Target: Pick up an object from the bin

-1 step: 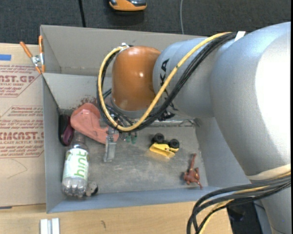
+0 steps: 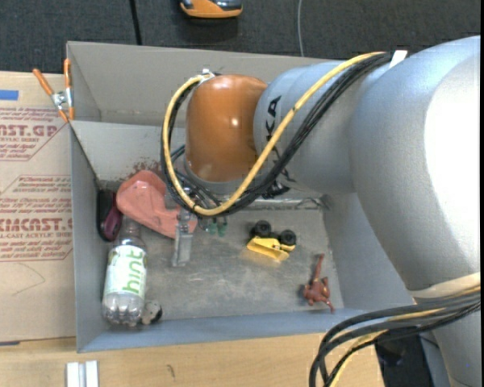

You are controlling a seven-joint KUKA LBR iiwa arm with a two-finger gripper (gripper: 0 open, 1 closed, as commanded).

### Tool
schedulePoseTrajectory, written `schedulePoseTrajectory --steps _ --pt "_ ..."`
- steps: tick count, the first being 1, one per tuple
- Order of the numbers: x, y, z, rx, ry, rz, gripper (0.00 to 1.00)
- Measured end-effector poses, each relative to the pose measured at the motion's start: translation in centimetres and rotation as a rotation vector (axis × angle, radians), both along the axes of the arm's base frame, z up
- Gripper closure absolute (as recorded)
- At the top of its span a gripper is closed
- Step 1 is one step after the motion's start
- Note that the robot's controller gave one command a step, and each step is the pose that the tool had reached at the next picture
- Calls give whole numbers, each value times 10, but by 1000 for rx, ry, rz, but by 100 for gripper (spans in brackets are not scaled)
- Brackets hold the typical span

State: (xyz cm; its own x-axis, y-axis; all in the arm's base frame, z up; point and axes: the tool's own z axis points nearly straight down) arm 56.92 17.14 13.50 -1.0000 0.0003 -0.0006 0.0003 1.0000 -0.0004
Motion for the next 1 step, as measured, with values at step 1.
schedulePoseTrajectory --steps 1 --pt "34 -26 -51 0 -43 112 100"
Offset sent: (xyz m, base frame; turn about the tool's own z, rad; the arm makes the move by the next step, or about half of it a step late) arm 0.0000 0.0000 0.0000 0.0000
